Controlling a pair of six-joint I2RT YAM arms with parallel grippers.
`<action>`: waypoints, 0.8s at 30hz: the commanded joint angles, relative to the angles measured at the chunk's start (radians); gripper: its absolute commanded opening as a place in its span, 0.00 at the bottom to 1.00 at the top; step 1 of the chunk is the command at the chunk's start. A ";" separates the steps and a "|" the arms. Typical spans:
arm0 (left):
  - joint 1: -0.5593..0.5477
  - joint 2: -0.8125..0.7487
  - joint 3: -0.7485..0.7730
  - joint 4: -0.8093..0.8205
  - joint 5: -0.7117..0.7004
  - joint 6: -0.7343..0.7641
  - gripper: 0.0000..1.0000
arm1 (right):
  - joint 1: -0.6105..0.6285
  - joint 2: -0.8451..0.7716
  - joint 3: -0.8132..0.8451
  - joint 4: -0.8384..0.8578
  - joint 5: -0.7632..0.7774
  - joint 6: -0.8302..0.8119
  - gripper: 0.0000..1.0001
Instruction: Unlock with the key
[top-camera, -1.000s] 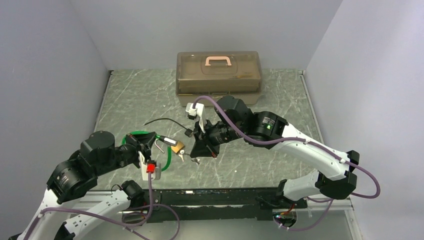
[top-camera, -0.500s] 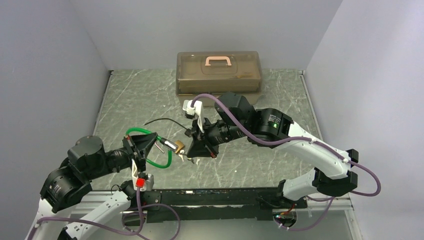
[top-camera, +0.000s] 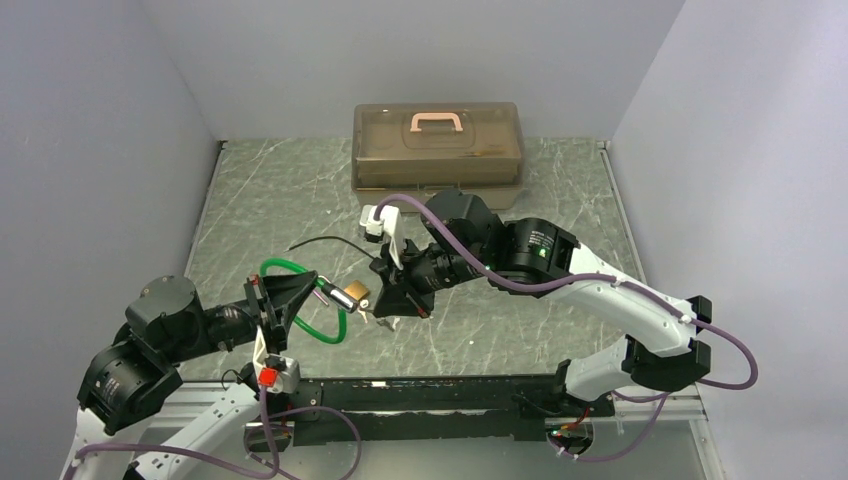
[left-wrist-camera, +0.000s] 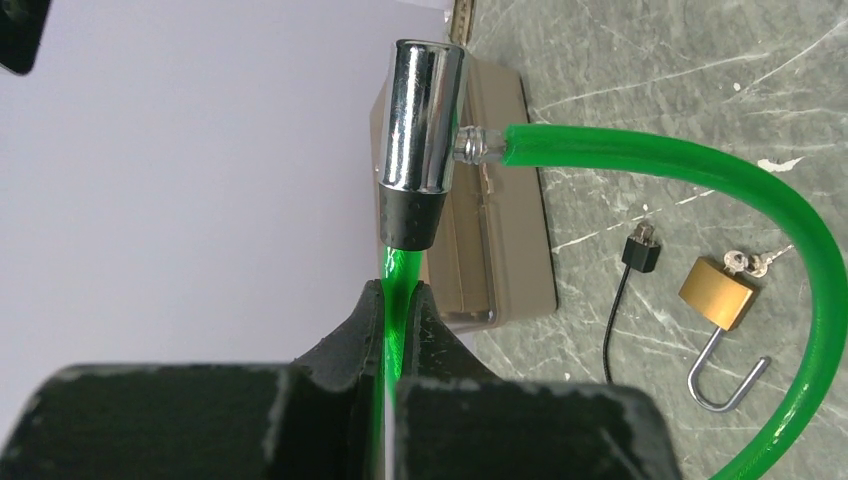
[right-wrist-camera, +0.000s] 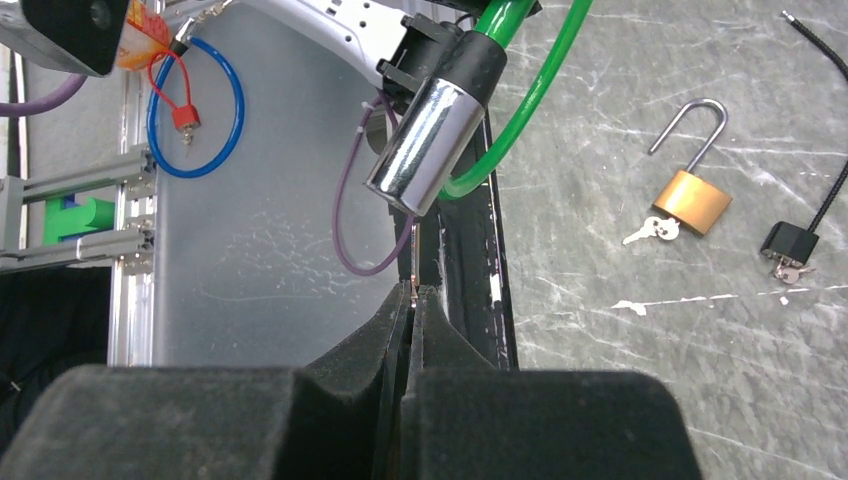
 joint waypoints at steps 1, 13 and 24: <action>0.022 -0.015 0.010 0.074 0.085 -0.002 0.00 | 0.003 -0.003 0.043 0.006 0.009 -0.009 0.00; 0.045 -0.022 -0.011 0.066 0.069 0.012 0.00 | 0.004 -0.039 0.030 0.001 0.026 0.013 0.00; 0.052 -0.012 -0.020 0.110 0.018 -0.046 0.00 | 0.004 -0.053 0.020 0.006 0.079 0.048 0.00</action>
